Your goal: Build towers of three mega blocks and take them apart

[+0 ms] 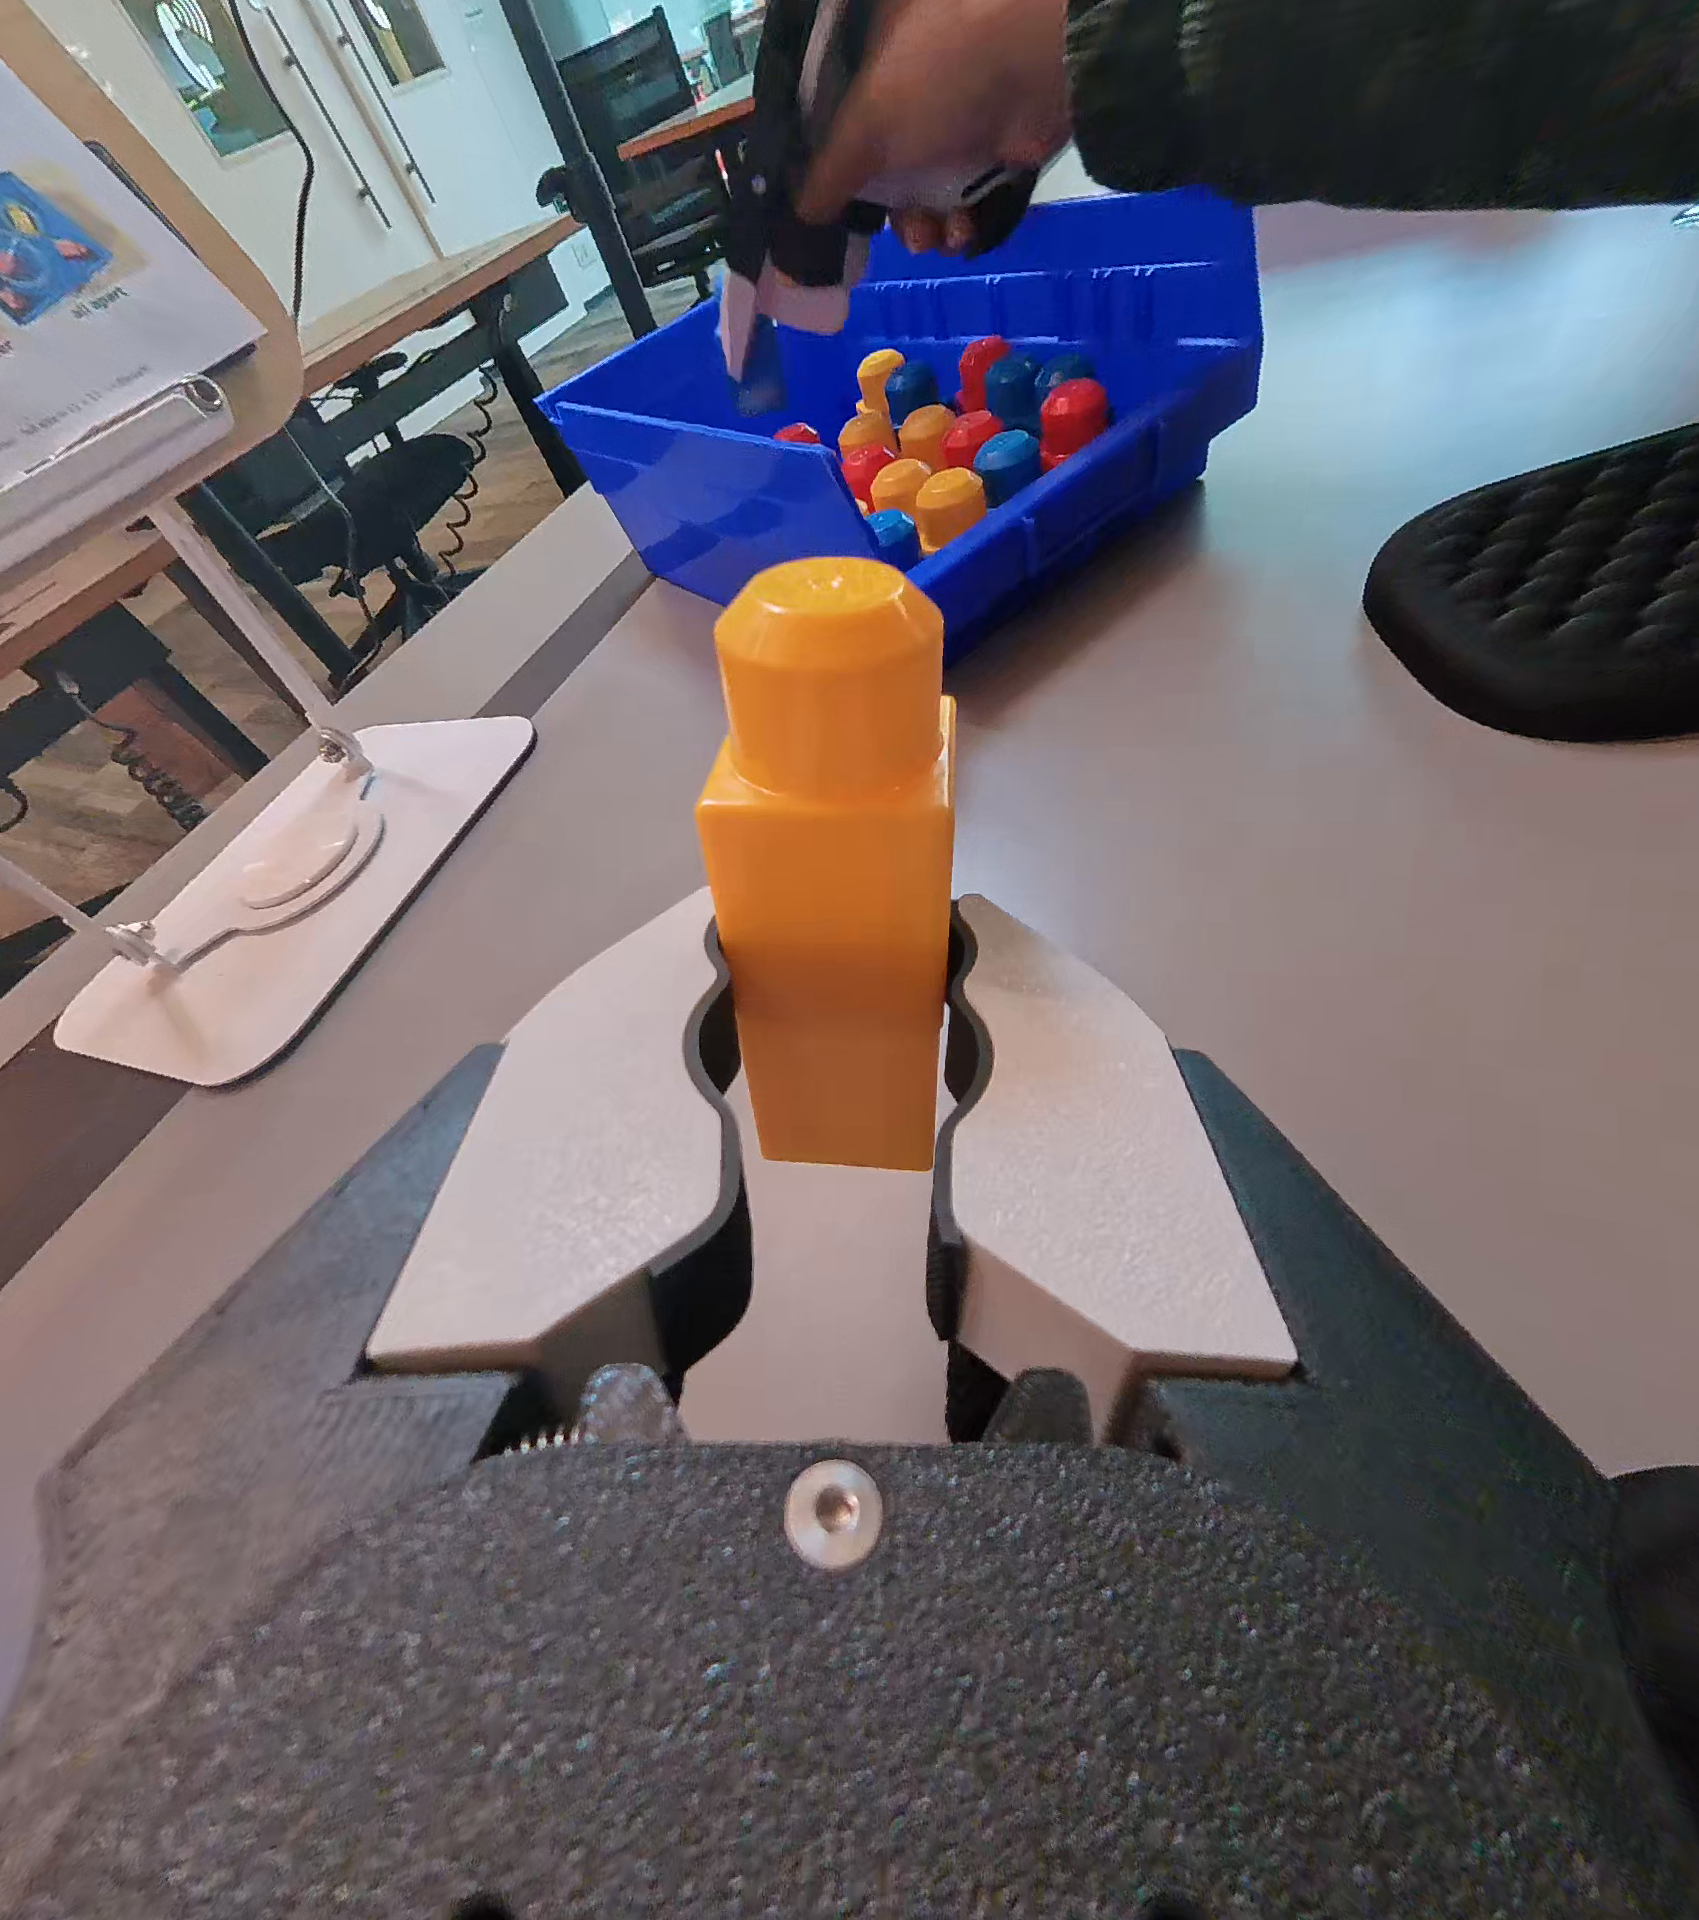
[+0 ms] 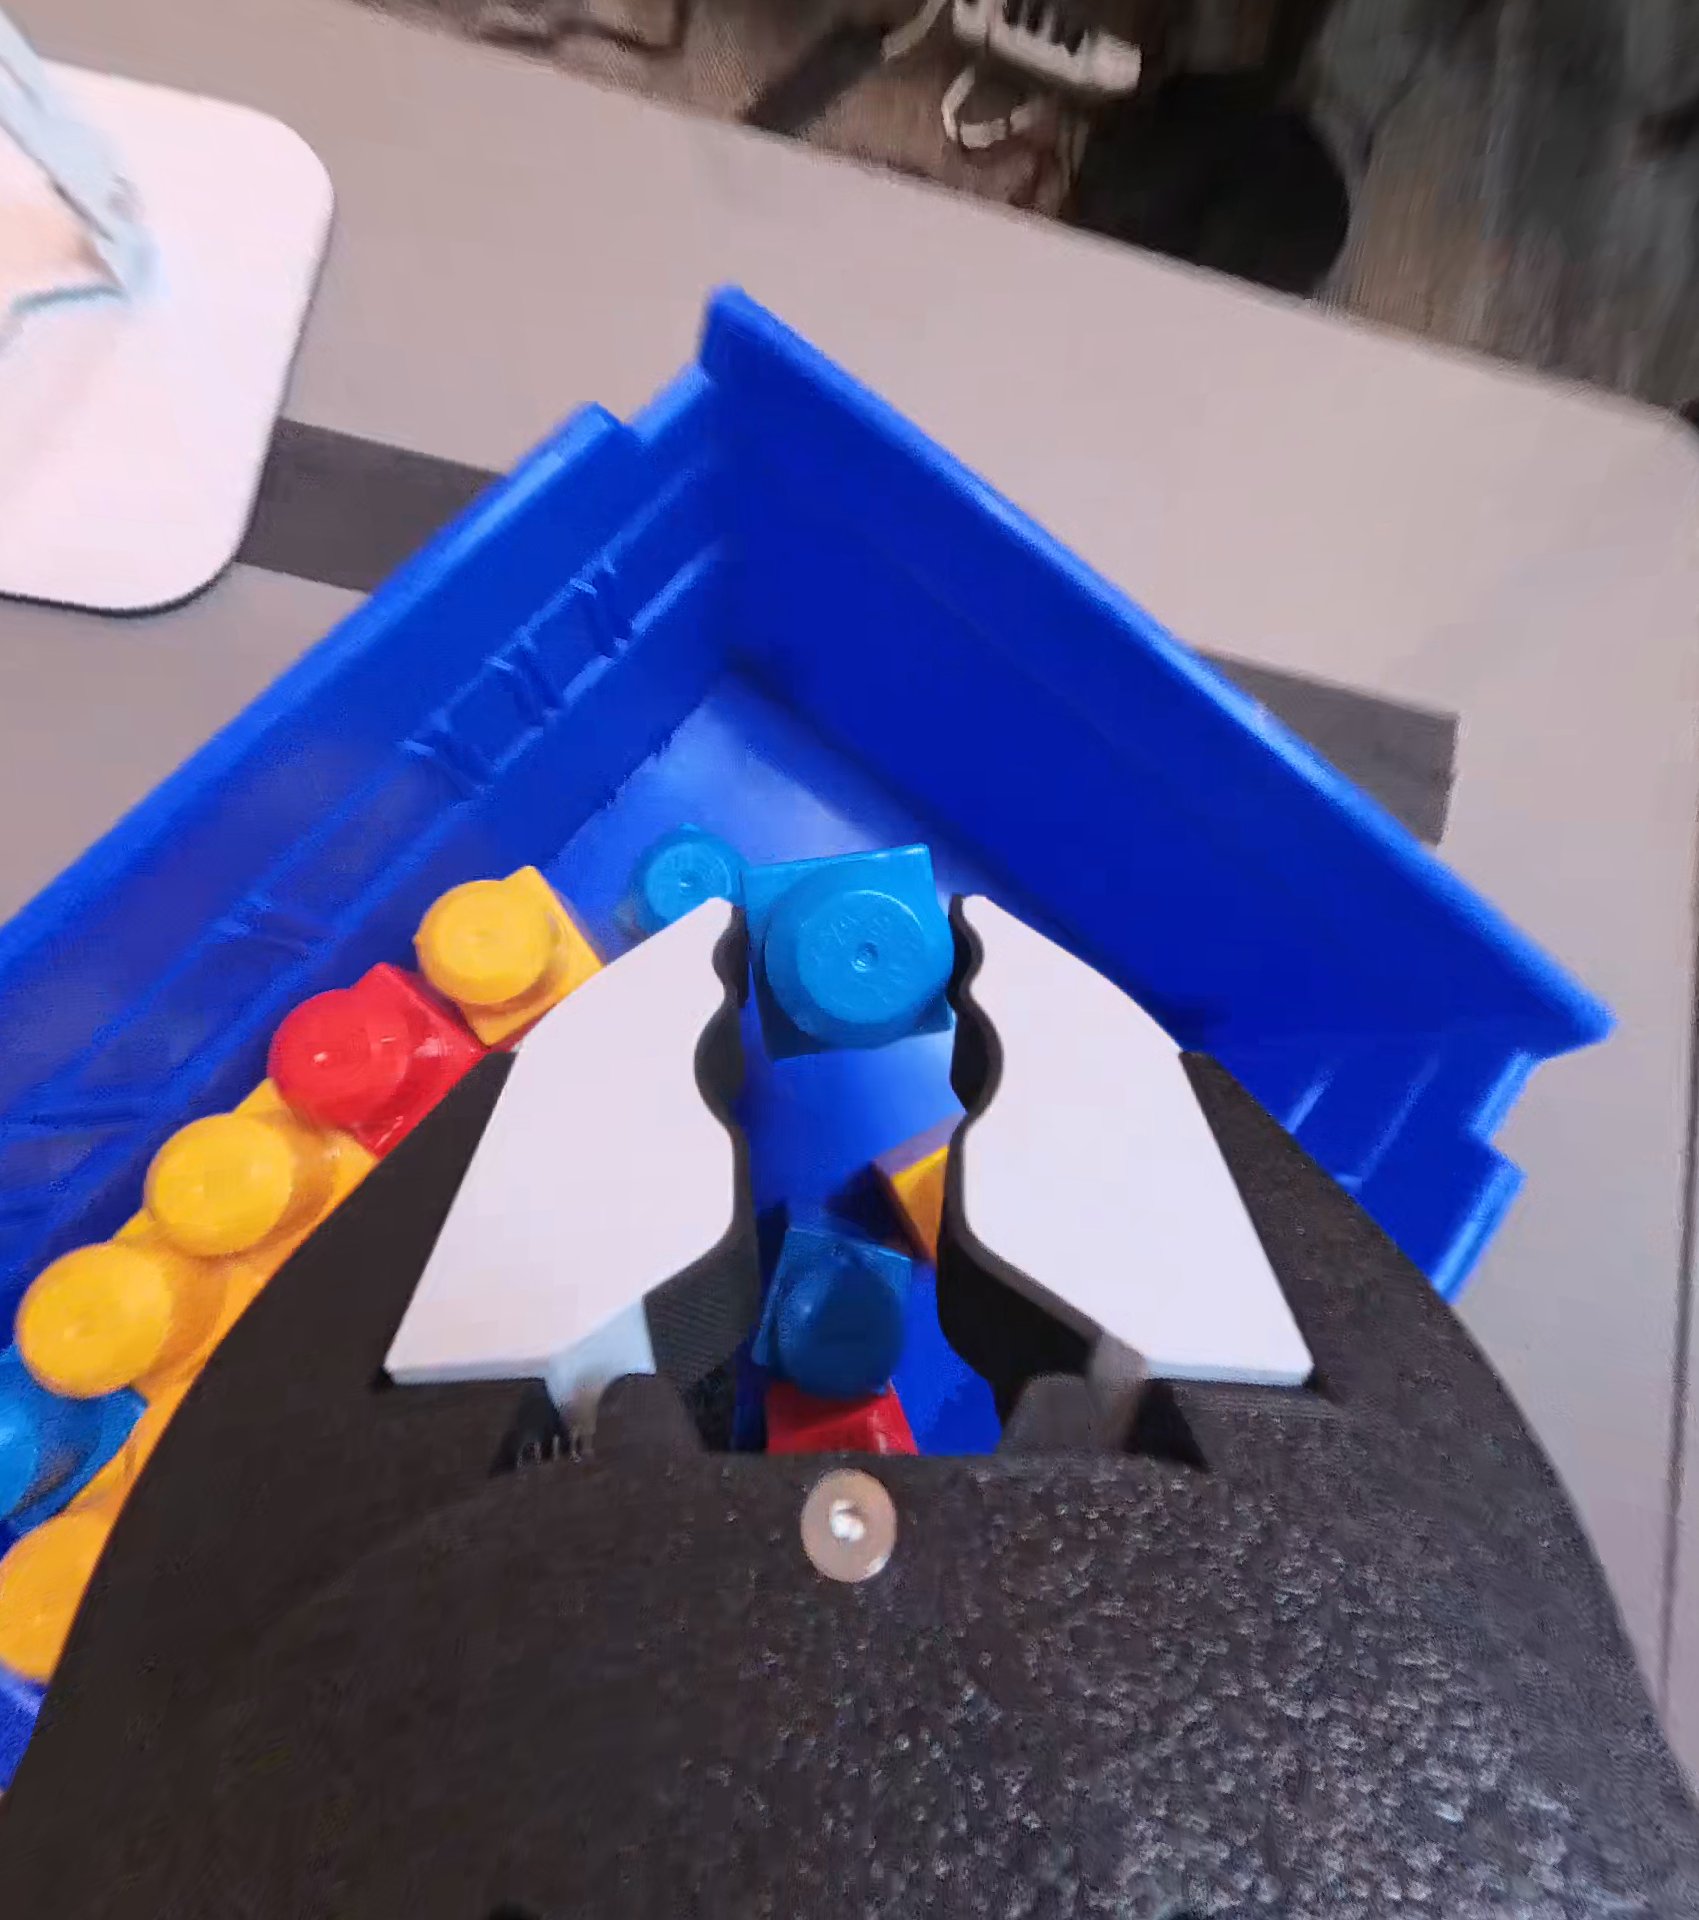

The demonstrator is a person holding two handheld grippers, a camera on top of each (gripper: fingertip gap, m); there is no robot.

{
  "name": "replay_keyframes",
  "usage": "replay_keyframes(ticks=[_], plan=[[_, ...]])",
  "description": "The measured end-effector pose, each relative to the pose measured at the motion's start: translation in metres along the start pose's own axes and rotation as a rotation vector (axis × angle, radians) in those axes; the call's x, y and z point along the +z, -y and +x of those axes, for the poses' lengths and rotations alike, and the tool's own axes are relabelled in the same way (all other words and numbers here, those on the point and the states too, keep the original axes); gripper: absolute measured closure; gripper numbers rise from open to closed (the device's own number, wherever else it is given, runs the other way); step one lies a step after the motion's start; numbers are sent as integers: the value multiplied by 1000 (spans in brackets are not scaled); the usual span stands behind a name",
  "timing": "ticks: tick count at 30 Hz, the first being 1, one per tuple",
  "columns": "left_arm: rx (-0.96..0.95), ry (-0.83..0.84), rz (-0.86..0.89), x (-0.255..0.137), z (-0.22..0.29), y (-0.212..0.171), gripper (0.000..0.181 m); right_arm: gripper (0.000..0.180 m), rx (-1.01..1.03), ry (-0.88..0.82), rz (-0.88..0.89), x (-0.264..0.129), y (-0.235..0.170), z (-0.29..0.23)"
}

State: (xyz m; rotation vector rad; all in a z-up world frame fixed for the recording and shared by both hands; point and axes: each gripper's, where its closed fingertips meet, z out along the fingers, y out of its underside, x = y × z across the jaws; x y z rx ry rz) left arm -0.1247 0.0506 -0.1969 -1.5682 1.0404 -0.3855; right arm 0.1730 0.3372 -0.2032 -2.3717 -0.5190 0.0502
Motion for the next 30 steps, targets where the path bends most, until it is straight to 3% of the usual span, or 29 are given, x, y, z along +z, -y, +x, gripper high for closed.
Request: replay_keyframes(ticks=[4,14,17,19,21,23,26,30], plan=[[2,-5,-5,1,1,-3,144,143,93,-49,-144,24,-28,8],[13,-18,-11,5,8,-5,144,137,121,-16,-217,33,-42,-5],[3,-18,-5,4,7,-4,144,137,105,-27,-126,22,-25,-3],[-15,-24,3,4,8,-3,144,137,77,25,40,1,4,-17],[-31,-34,7,4,9,-2,144,137,-19,161,250,-36,35,-58],[-36,-48,-2,5,11,-4,144,137,-174,412,409,-84,45,-129],[-27,-74,-16,8,18,-6,144,135,-484,785,476,-154,2,-243],[1,-117,-35,11,31,-7,145,126,-848,901,457,-188,-75,-337]])
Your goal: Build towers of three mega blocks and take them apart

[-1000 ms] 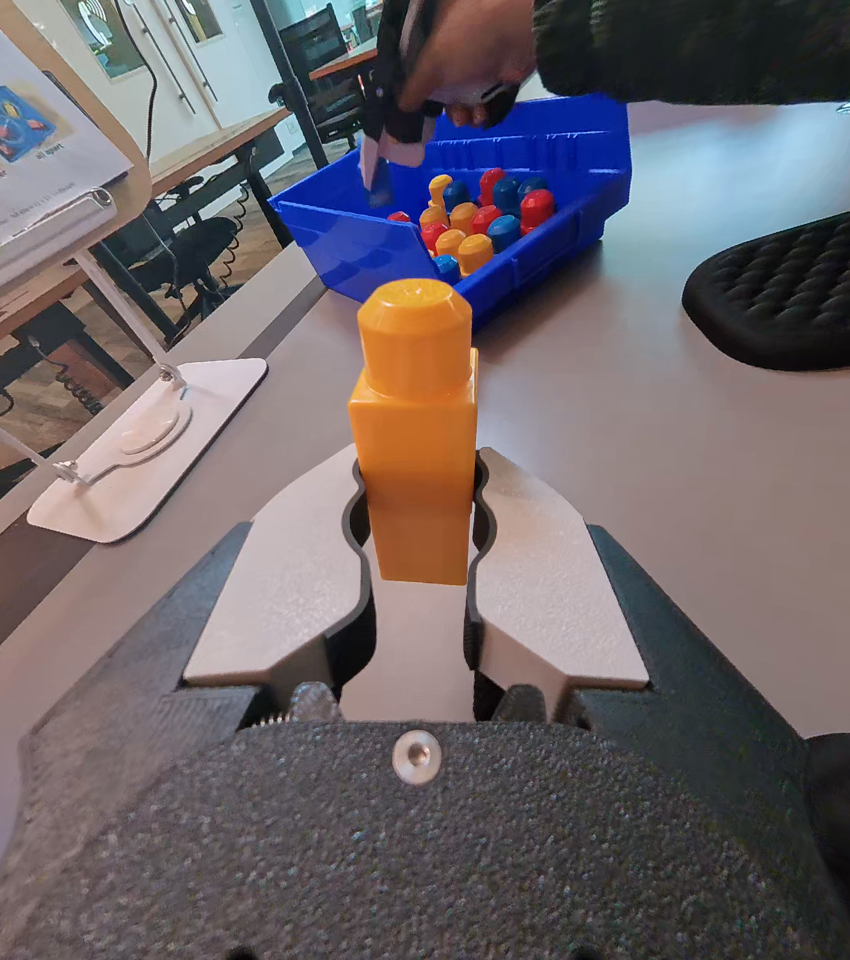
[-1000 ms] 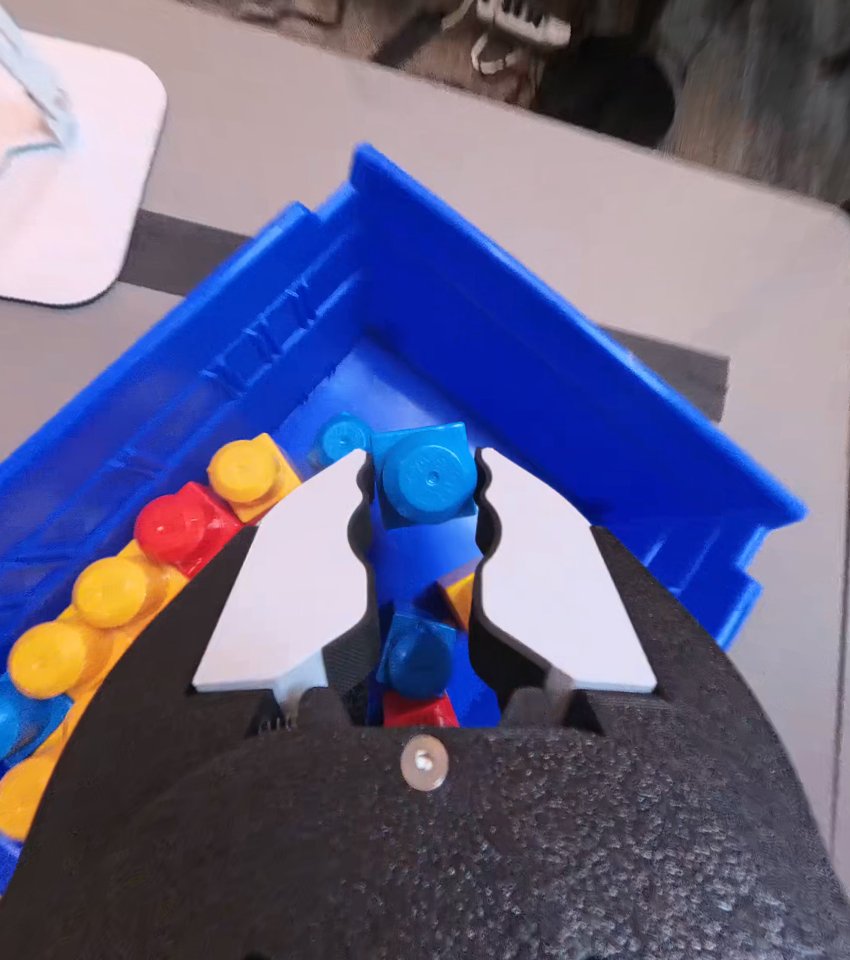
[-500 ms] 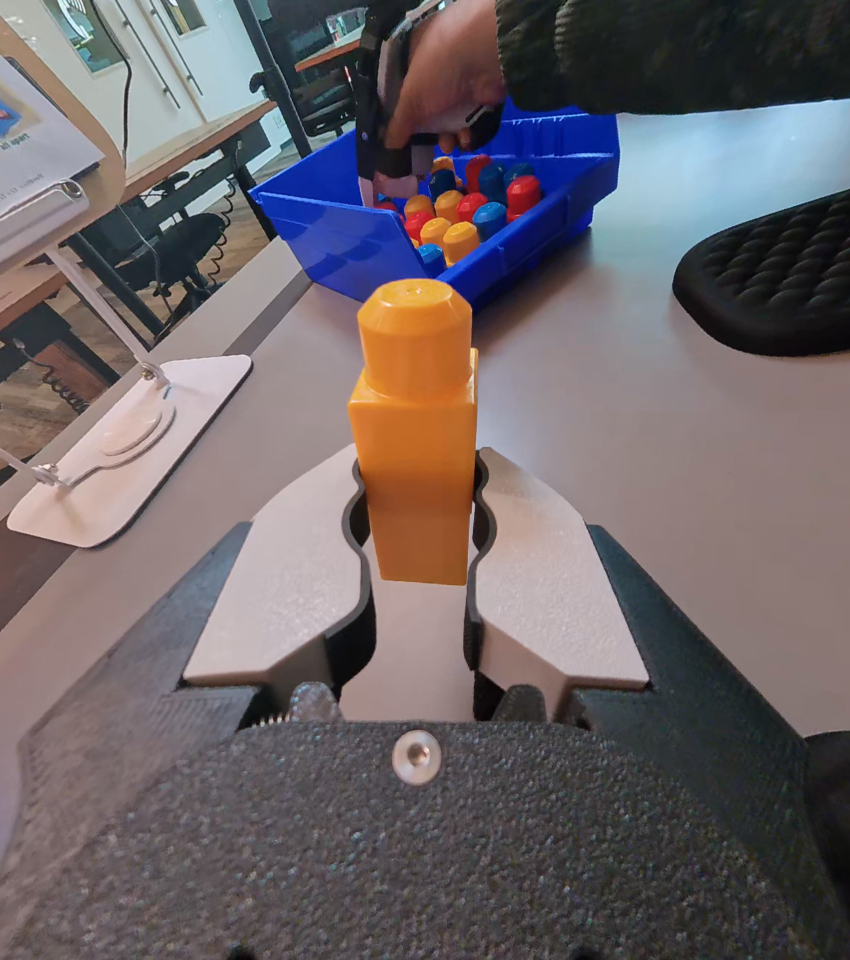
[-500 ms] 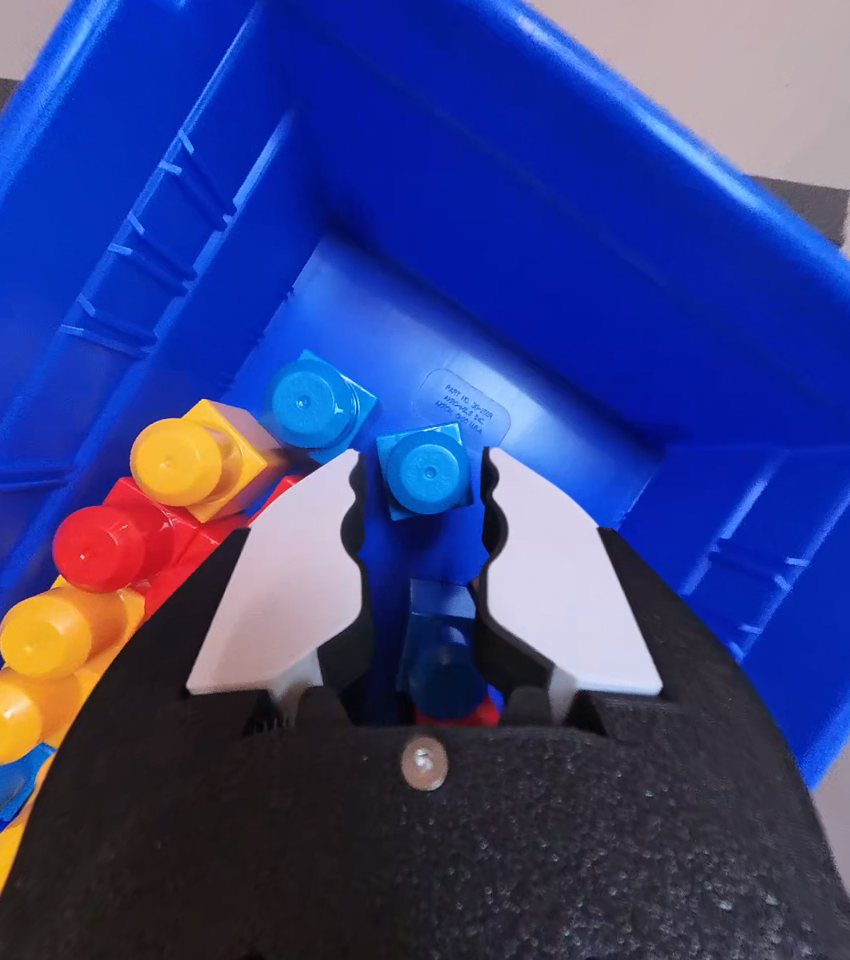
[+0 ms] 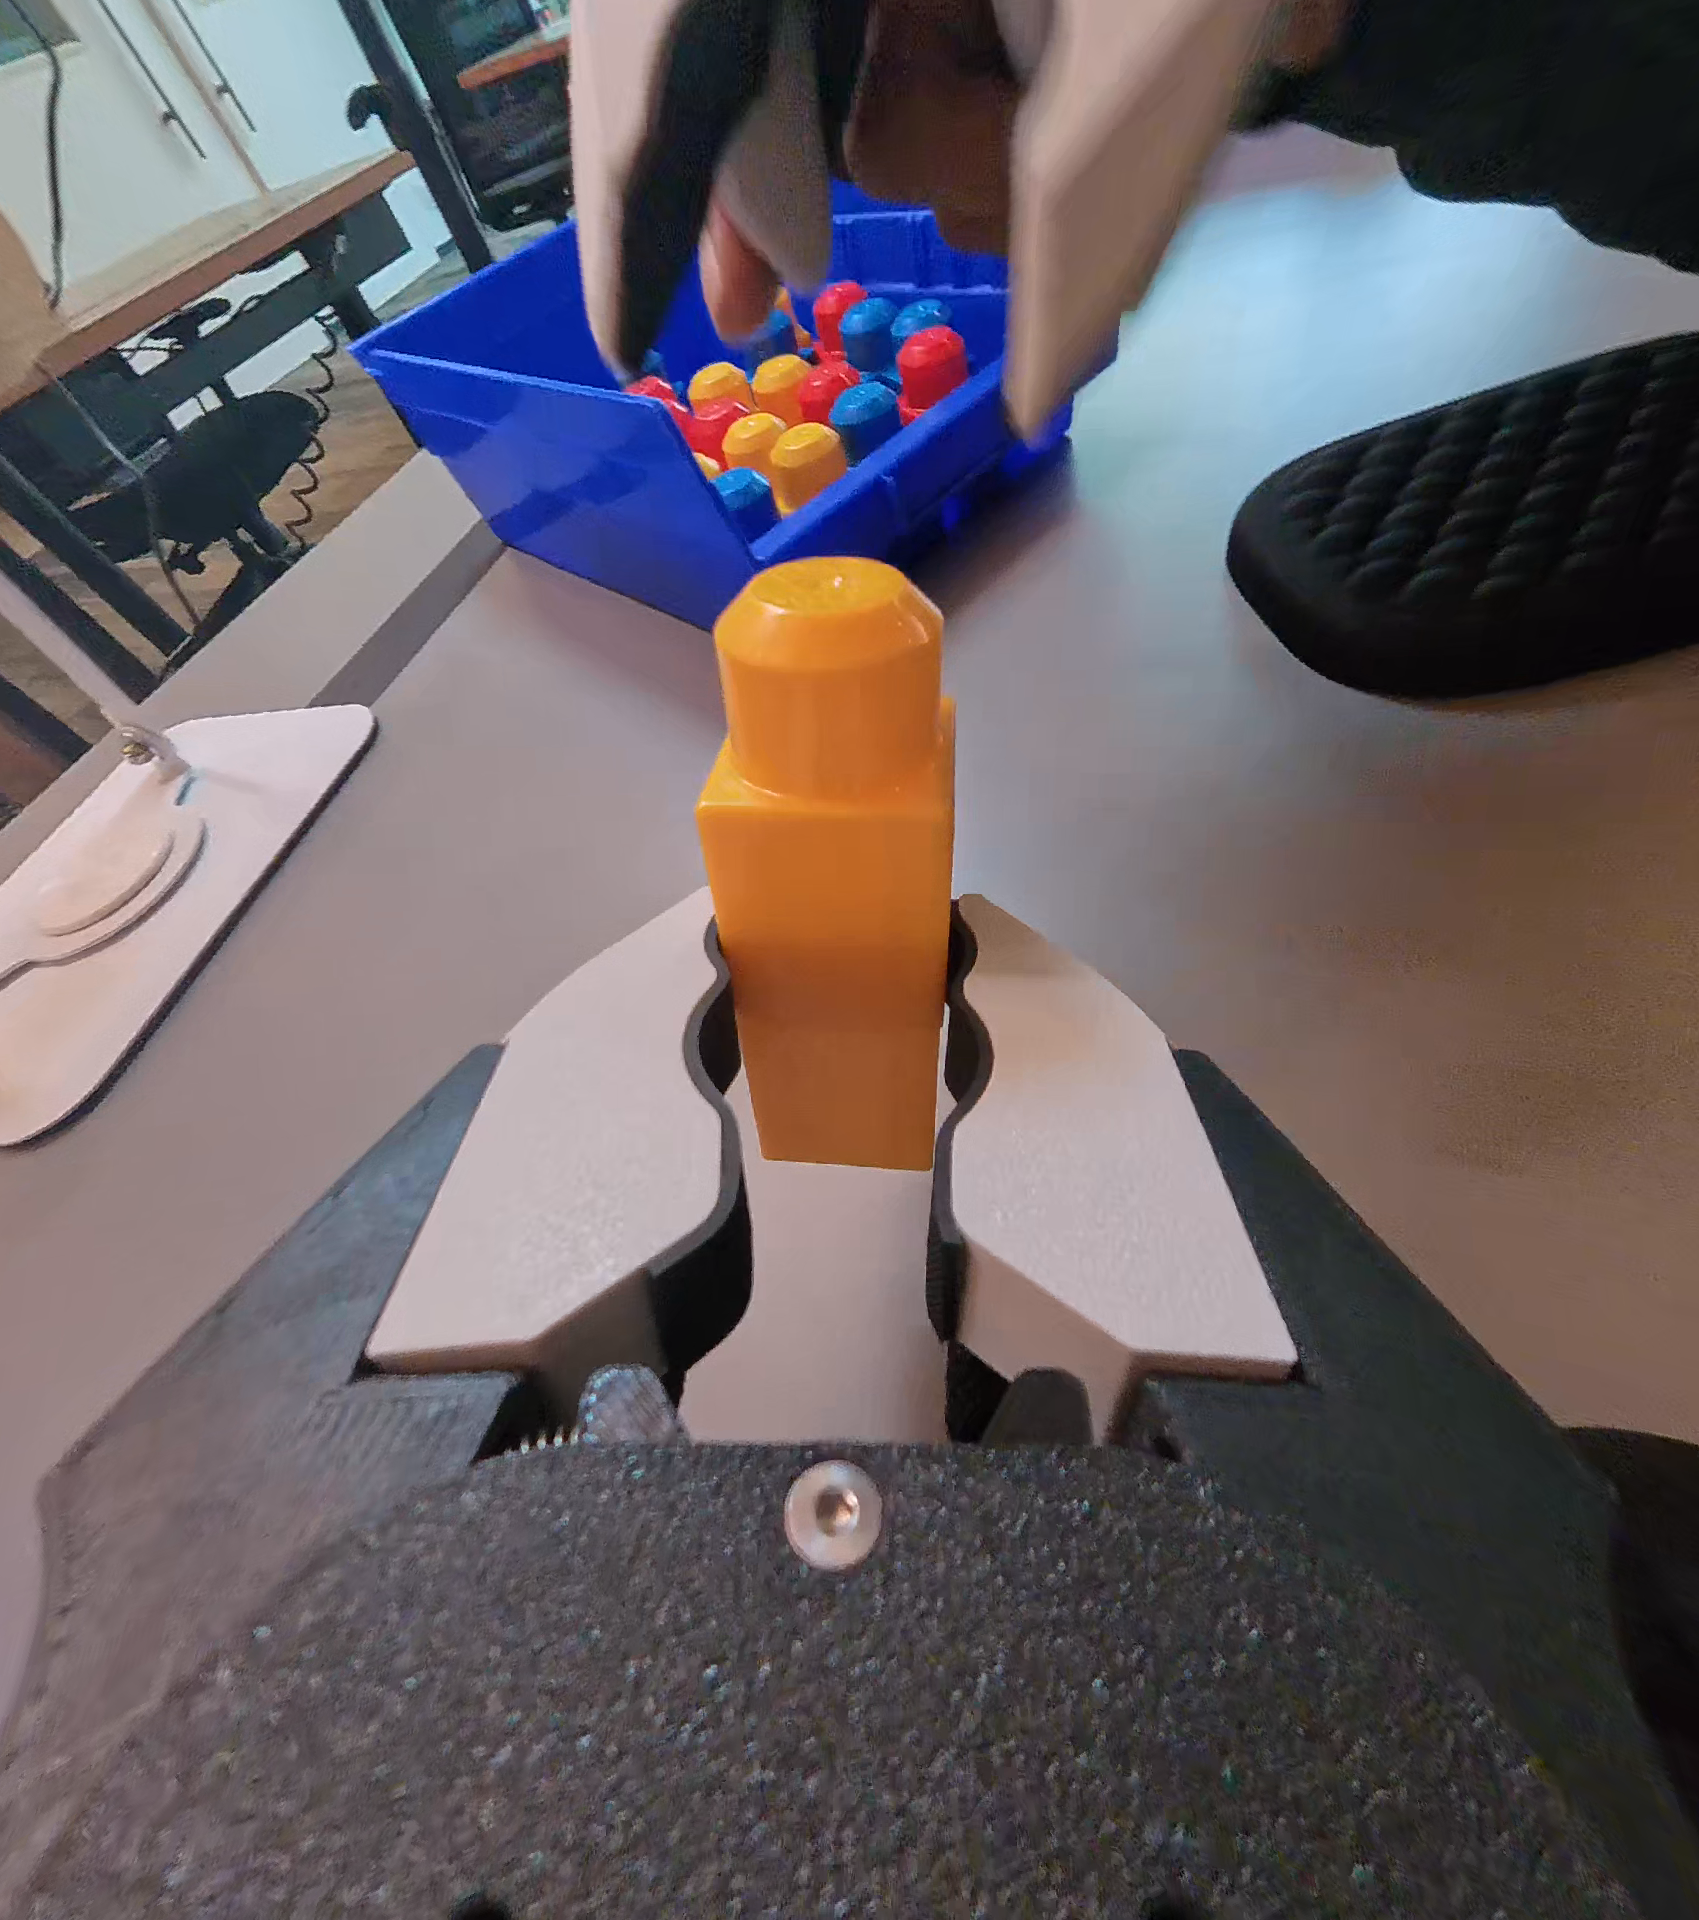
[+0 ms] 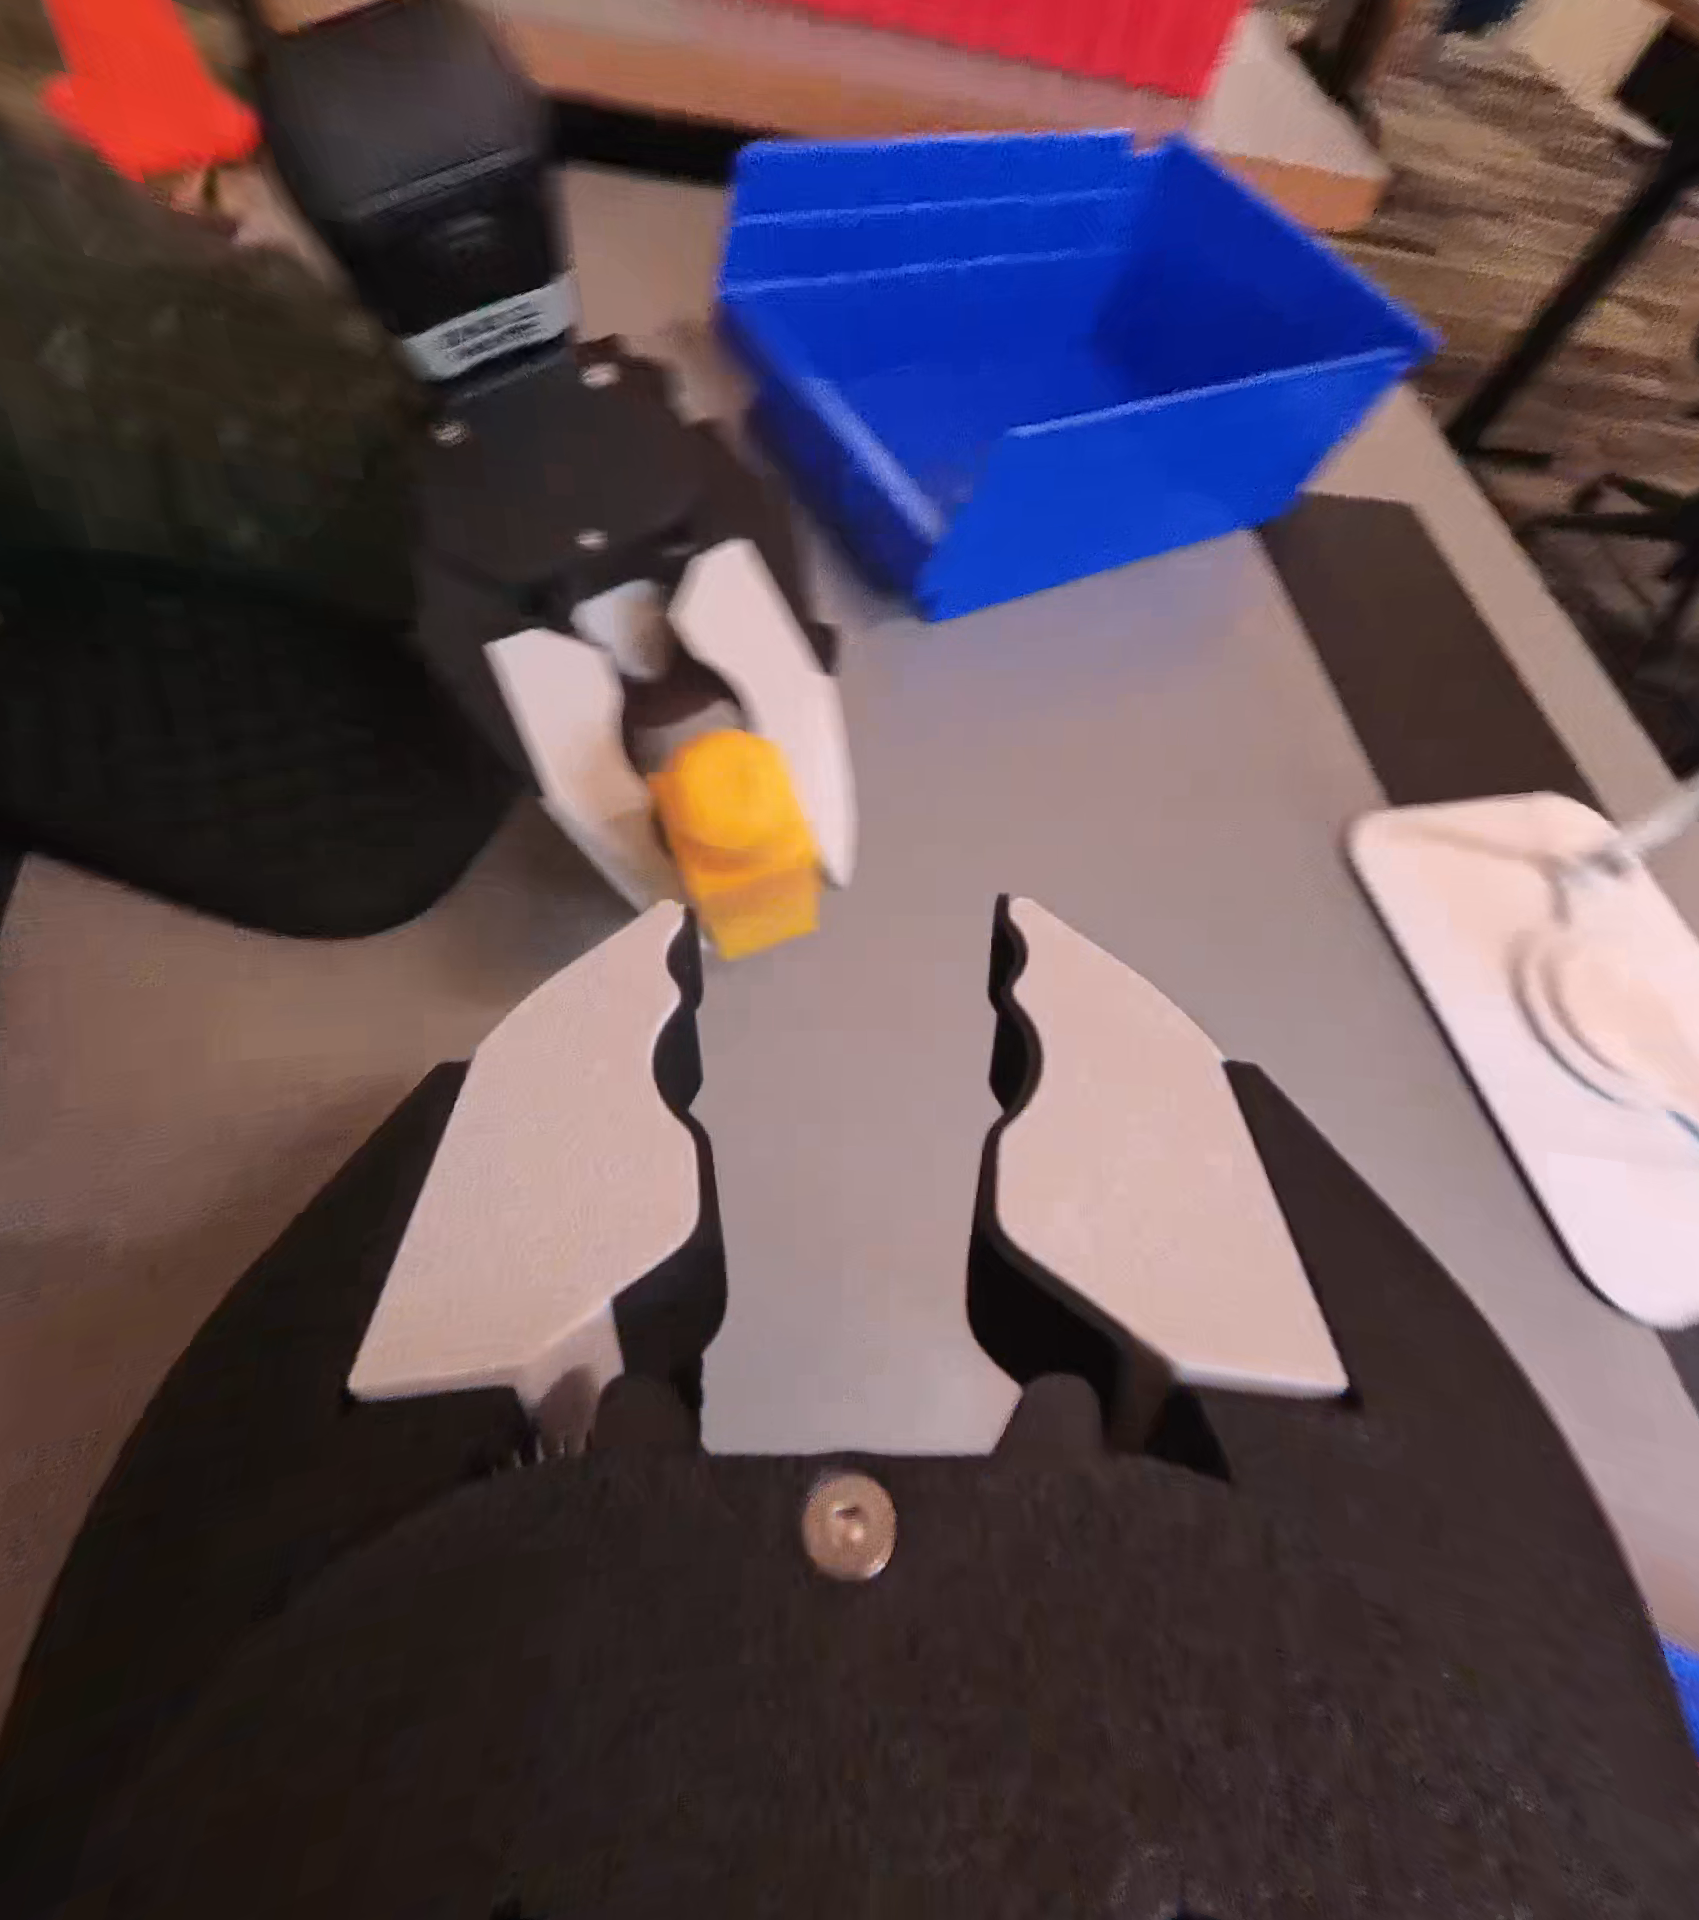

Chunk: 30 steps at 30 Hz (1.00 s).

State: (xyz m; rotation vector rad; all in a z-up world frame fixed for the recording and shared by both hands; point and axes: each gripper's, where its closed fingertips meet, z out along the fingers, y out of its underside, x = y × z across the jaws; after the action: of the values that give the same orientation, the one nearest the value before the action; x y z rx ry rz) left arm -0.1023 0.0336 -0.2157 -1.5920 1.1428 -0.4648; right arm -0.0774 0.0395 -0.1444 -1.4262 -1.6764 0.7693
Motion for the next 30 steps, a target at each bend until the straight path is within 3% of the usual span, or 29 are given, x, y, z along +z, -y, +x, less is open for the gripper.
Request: replay_keyframes(ticks=[3,5,7,10,12,13,17,20,22,25,27,30], plan=[[36,-28,-24,3,10,-2,145,127,-78,31,-48,31,-2,-32],[58,-35,-40,4,14,-4,145,146,-118,23,-100,43,-10,-35],[70,-35,-18,3,14,-1,144,147,-135,33,-85,44,-8,-37],[83,-30,51,-3,11,9,142,148,-96,47,-20,32,1,-34],[70,-37,28,-1,9,2,130,148,-55,53,37,21,9,-30],[63,-47,22,0,10,0,140,148,-34,61,67,16,13,-29],[28,-69,32,-2,11,8,144,148,-6,72,106,3,16,-27],[27,-13,-97,0,-4,-21,145,148,53,35,279,-39,48,-6],[-23,-7,-89,0,-10,-24,145,148,59,-131,328,-83,67,33],[-74,5,-39,-2,-15,-14,144,148,57,-539,139,-144,47,117],[-62,35,-27,-3,-18,-12,144,148,131,-765,-73,-180,4,176],[-44,56,-30,-2,-20,-14,144,148,386,-915,-331,-214,-86,237]])
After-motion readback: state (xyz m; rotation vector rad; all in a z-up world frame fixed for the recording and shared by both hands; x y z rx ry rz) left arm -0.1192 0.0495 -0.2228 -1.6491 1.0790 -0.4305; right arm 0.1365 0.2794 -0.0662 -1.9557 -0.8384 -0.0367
